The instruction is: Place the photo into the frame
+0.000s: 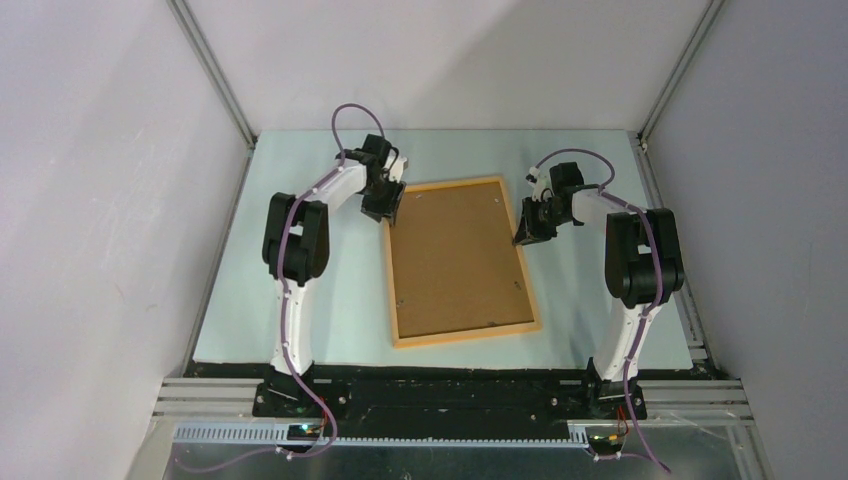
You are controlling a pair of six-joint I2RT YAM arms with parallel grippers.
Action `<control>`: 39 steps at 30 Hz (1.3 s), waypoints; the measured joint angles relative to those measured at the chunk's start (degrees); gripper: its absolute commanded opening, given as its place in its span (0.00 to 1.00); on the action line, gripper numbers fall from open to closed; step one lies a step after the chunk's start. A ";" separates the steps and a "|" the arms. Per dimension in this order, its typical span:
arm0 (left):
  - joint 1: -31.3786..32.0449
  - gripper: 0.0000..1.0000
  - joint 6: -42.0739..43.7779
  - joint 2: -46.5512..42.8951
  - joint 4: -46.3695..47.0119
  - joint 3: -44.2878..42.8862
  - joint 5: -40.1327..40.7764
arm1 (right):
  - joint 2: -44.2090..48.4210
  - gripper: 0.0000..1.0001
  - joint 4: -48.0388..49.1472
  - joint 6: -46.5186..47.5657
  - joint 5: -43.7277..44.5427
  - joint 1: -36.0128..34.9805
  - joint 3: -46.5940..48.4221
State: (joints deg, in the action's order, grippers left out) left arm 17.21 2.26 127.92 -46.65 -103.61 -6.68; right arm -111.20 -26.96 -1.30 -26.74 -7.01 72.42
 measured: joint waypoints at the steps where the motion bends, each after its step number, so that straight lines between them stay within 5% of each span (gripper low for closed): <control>1: -0.09 0.45 0.15 0.13 0.04 -0.15 -0.11 | 0.00 0.00 0.00 0.00 0.00 0.00 0.02; 14: -0.37 0.41 0.33 0.24 -0.07 -0.33 -1.05 | 0.00 0.00 0.00 0.02 -0.11 0.07 0.00; 24: -0.48 0.82 0.68 -0.09 0.04 0.50 -1.25 | 0.00 0.00 0.07 -0.22 -0.13 0.13 -0.04; 39: -0.11 0.98 0.87 -18.34 -1.14 18.10 -7.98 | 0.00 0.00 2.03 -6.14 -1.60 3.93 -1.40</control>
State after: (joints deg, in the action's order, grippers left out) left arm 17.10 3.14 109.58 -47.79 -85.52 -14.66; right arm -111.20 -24.93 -7.44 -28.34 -3.07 71.02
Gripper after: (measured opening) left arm 0.974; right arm 0.225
